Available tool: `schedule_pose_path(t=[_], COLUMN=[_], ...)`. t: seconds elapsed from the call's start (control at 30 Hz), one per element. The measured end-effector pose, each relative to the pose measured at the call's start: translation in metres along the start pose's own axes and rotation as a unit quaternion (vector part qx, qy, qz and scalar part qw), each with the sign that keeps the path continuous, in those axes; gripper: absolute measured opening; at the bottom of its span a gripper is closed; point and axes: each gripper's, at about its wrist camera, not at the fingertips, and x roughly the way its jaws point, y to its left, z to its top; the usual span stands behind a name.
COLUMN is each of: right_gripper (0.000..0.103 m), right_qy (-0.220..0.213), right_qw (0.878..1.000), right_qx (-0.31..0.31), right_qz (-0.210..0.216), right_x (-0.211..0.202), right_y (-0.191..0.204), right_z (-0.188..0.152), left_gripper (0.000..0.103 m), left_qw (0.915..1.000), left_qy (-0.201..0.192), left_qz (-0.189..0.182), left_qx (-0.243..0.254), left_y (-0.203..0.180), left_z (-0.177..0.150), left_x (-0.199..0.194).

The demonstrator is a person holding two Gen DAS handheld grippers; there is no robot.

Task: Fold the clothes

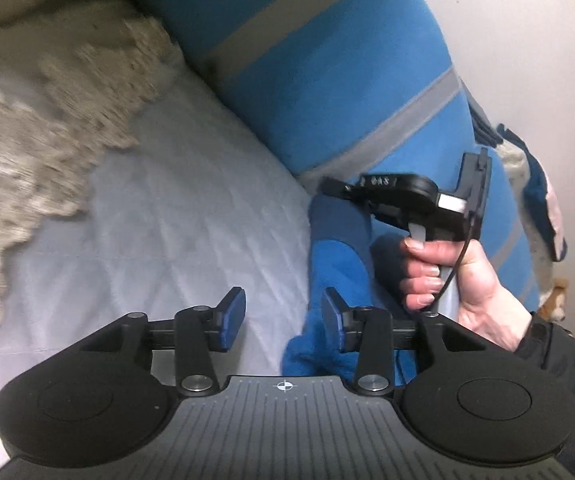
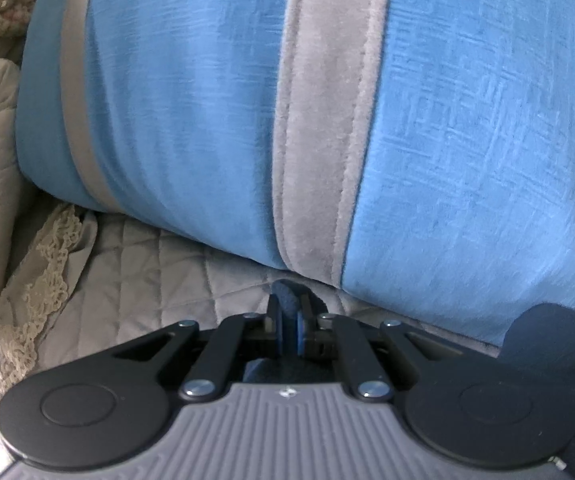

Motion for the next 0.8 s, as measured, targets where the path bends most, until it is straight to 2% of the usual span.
schedule_pose_path(t=[0.1, 0.13, 0.23, 0.33, 0.43, 0.47, 0.5, 0.53, 0.57, 0.6, 0.63, 0.67, 0.73, 0.8], right_gripper=[0.006, 0.006, 0.006, 0.006, 0.010, 0.027, 0.035, 0.050, 0.070, 0.081, 0.094, 0.099, 0.100, 0.103], right_qy=[0.002, 0.003, 0.003, 0.008, 0.013, 0.014, 0.014, 0.012, 0.007, -0.012, -0.031, -0.043, -0.049, -0.058], right_qw=[1.000, 1.000, 1.000, 1.000, 0.999, 0.999, 0.998, 0.998, 0.998, 0.998, 0.998, 0.998, 0.997, 0.997], right_qx=[0.006, 0.006, 0.005, 0.026, 0.036, 0.043, 0.051, 0.056, 0.060, 0.056, 0.052, 0.051, 0.052, 0.040], right_qz=[-0.002, -0.003, -0.006, 0.006, 0.010, 0.017, 0.024, 0.027, 0.030, 0.023, 0.018, 0.019, 0.027, 0.020], right_x=[0.000, 0.001, 0.005, 0.009, 0.010, 0.010, 0.008, 0.001, -0.007, -0.019, -0.031, -0.041, -0.064, -0.090], right_y=[-0.005, -0.005, -0.006, -0.012, -0.013, -0.014, -0.015, -0.018, -0.021, -0.023, -0.026, -0.028, -0.035, -0.039], right_z=[-0.002, -0.001, 0.002, 0.002, 0.001, 0.002, 0.003, 0.005, 0.007, 0.008, 0.010, 0.011, 0.014, 0.014], left_gripper=[0.039, 0.013, 0.011, 0.011, 0.012, 0.016, 0.016, 0.020, 0.028, 0.033, 0.045, 0.055, 0.069, 0.071], left_qw=[0.9992, 0.9986, 0.9957, 0.9884, 0.9818, 0.9818, 0.9817, 0.9816, 0.9814, 0.9811, 0.9807, 0.9803, 0.9793, 0.9779], left_qy=[0.034, 0.042, 0.050, 0.054, 0.046, 0.040, 0.034, 0.028, 0.023, 0.018, 0.013, 0.007, -0.003, -0.022], left_qz=[-0.008, -0.007, 0.017, 0.049, 0.072, 0.074, 0.076, 0.078, 0.082, 0.086, 0.090, 0.095, 0.104, 0.103], left_qx=[0.019, 0.032, 0.076, 0.133, 0.170, 0.170, 0.171, 0.172, 0.172, 0.173, 0.173, 0.173, 0.174, 0.181], left_y=[-0.007, -0.011, -0.023, -0.040, -0.055, -0.057, -0.059, -0.061, -0.063, -0.066, -0.069, -0.072, -0.077, -0.088], left_z=[-0.004, -0.007, -0.012, -0.015, -0.017, -0.018, -0.018, -0.018, -0.017, -0.016, -0.014, -0.012, -0.009, -0.006], left_x=[0.013, 0.014, 0.006, 0.002, 0.001, -0.001, -0.004, -0.006, -0.010, -0.015, -0.020, -0.025, -0.035, -0.048])
